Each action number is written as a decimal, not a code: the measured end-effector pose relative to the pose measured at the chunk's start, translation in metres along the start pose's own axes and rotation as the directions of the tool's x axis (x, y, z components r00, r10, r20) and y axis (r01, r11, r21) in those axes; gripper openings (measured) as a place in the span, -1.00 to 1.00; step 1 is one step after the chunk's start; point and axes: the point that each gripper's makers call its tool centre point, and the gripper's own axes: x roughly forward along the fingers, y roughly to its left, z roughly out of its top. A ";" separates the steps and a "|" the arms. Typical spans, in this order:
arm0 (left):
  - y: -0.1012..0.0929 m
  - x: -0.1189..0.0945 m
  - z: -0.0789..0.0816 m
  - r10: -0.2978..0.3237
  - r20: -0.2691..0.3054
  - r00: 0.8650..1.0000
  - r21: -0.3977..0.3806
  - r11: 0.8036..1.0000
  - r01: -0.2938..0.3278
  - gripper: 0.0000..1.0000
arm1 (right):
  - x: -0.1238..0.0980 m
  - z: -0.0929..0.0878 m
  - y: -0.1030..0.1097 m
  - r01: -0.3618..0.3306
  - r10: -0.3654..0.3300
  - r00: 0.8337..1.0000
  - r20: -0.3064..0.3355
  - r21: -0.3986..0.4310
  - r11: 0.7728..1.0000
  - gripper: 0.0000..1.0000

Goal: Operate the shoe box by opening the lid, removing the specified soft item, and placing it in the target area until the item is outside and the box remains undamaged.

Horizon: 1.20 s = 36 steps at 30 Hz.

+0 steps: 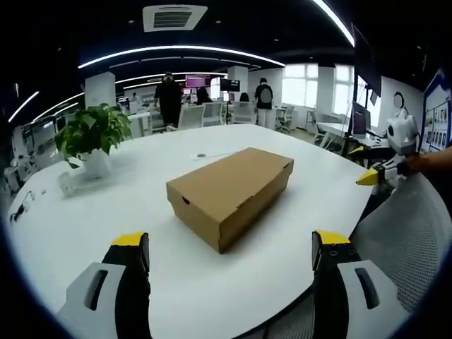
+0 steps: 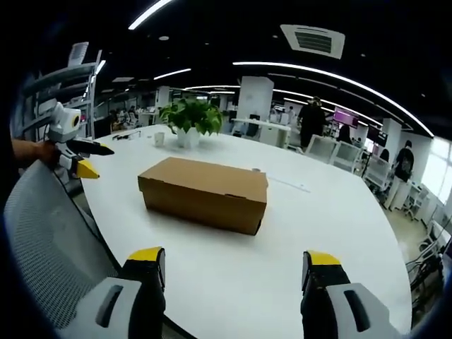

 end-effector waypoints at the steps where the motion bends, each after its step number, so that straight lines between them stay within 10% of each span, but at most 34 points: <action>1: 0.000 0.000 0.000 0.000 0.001 1.000 -0.001 1.000 0.000 0.98 | 0.000 0.000 0.000 0.001 -0.001 1.000 0.001 0.001 1.000 0.58; 36: -0.006 0.001 -0.005 -0.021 -0.058 0.998 0.027 0.999 0.023 0.99 | -0.002 0.002 0.000 -0.016 0.016 1.000 -0.018 -0.019 1.000 0.58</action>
